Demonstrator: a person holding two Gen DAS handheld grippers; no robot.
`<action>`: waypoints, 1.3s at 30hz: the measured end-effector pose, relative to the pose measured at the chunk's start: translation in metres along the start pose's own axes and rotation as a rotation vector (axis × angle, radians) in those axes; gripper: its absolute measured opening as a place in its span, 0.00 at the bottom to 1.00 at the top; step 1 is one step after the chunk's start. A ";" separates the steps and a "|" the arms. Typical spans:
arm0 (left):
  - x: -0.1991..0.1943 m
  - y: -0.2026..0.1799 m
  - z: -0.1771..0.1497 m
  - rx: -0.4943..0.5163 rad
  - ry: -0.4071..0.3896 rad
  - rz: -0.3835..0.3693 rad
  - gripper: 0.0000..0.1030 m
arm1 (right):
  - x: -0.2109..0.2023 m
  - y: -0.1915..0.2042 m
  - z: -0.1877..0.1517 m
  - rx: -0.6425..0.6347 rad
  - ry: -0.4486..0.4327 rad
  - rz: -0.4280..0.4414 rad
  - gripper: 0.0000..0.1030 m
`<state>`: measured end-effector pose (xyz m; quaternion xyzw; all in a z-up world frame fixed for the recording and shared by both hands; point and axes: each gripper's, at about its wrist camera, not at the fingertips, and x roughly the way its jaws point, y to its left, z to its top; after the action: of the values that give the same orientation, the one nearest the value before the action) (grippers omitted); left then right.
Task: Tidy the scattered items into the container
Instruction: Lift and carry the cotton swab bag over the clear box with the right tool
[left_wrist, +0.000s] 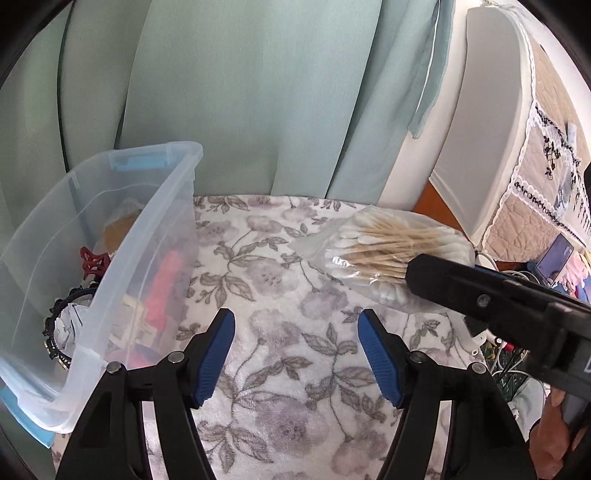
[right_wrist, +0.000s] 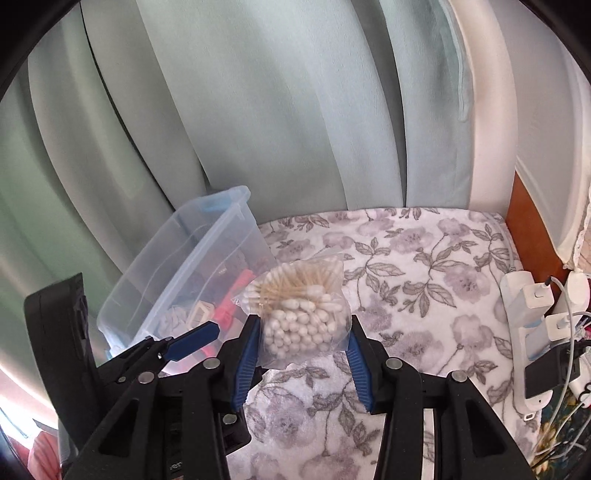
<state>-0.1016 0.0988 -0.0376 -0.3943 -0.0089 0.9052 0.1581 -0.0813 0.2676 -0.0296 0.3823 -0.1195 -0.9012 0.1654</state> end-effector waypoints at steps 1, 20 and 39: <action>-0.003 0.001 0.000 -0.001 -0.003 0.002 0.68 | -0.006 0.003 0.001 -0.003 -0.014 0.005 0.47; -0.083 0.028 0.015 -0.081 -0.188 0.008 0.63 | -0.055 0.077 0.006 -0.130 -0.105 0.071 0.47; -0.116 0.132 0.016 -0.250 -0.253 0.097 0.57 | -0.003 0.173 0.032 -0.276 -0.064 0.170 0.47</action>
<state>-0.0753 -0.0588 0.0374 -0.2940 -0.1221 0.9459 0.0617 -0.0672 0.1127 0.0531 0.3156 -0.0315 -0.9036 0.2880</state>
